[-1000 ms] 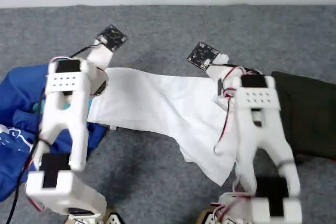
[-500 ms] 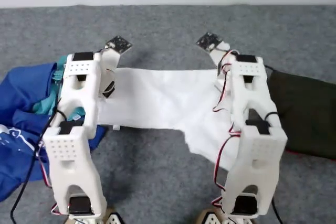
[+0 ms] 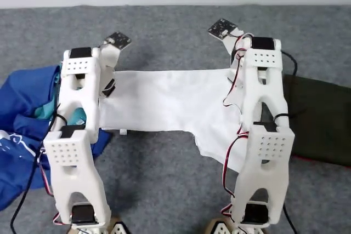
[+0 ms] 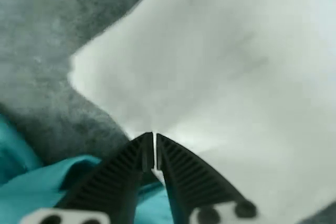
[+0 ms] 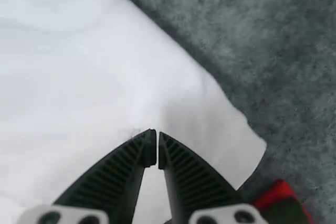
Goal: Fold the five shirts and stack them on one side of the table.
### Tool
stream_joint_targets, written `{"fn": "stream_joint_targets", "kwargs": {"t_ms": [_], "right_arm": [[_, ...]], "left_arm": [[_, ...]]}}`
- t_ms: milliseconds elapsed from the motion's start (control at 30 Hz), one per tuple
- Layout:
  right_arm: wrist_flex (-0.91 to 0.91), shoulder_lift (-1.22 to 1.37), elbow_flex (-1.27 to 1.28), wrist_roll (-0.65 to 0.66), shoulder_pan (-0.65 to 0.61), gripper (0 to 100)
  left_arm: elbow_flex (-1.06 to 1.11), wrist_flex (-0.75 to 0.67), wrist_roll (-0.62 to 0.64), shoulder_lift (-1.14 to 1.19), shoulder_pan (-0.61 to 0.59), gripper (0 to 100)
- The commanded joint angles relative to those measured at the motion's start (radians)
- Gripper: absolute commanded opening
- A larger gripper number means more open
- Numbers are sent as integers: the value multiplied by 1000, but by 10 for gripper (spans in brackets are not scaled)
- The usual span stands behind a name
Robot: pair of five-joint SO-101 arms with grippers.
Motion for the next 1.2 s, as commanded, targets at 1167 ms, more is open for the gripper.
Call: {"fn": "stream_joint_targets", "kwargs": {"t_ms": [1167], "right_arm": [[364, -880, -66, -284, 564, 19]], "left_arm": [[-21, 117, 118, -158, 921, 220]]}}
